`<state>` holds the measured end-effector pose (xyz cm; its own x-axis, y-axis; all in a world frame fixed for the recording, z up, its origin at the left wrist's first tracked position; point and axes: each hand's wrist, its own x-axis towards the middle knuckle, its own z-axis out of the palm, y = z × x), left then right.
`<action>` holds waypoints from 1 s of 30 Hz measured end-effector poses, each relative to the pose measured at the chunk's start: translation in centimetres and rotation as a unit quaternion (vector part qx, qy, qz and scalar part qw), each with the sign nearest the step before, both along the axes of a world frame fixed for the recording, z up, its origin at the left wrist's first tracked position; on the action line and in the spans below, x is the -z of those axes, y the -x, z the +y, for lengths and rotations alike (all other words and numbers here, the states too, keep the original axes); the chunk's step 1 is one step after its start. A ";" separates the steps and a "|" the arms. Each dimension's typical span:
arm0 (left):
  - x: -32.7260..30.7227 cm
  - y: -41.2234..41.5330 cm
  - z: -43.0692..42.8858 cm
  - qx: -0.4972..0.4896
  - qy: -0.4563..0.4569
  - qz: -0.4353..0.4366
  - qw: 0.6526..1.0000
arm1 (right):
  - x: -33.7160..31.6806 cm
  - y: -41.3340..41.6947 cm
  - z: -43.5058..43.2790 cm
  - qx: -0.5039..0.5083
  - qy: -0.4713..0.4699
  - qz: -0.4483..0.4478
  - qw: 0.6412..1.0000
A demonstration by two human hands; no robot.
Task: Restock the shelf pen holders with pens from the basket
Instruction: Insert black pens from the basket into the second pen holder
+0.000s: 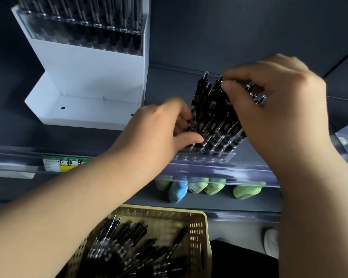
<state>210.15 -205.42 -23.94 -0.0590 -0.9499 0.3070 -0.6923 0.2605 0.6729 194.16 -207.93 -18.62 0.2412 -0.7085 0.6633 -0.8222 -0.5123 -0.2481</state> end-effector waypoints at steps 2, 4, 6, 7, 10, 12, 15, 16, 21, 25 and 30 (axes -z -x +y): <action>0.0 -0.7 0.6 -0.007 0.015 -0.046 0.999 | -0.1 0.1 0.5 0.006 0.013 0.002 1.000; 0.2 -1.4 1.2 -0.016 0.046 -0.113 0.992 | -0.2 0.1 1.2 0.004 0.036 0.005 0.999; 0.5 -2.1 2.3 -0.010 0.080 -0.173 0.982 | -0.1 -0.2 2.3 -0.008 0.054 0.014 0.998; 0.7 -2.4 2.8 -0.007 0.090 -0.197 0.976 | 0.0 -0.4 2.9 -0.016 0.059 0.021 0.998; 1.4 -3.1 4.4 -0.002 0.095 -0.236 0.967 | 1.3 -1.0 4.9 -0.041 0.034 0.044 0.998; 1.6 -3.5 5.6 0.007 0.070 -0.237 0.969 | 2.3 -1.5 6.5 -0.047 -0.015 0.057 0.997; 2.4 -4.5 7.7 0.014 -0.013 -0.250 0.968 | 4.4 -2.1 8.3 -0.014 -0.171 0.113 0.979; 2.8 -5.0 8.3 0.011 -0.045 -0.259 0.965 | 5.2 -2.2 8.7 0.000 -0.219 0.146 0.965; 5.8 -7.1 11.0 0.016 -0.189 -0.269 0.944 | 10.5 -3.0 10.7 0.037 -0.401 0.249 0.881; 8.9 -7.6 12.1 0.043 -0.246 -0.302 0.920 | 15.3 -3.5 12.9 0.060 -0.533 0.275 0.798; 13.5 -7.2 12.6 0.071 -0.319 -0.355 0.876 | 20.3 -3.9 14.7 0.031 -0.633 0.380 0.674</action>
<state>217.39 -192.84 -37.48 -0.1514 -0.8821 -0.4460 -0.9864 0.1060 0.1252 198.01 -193.19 -38.88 0.1144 -0.6153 -0.7799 -0.9684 -0.2441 0.0505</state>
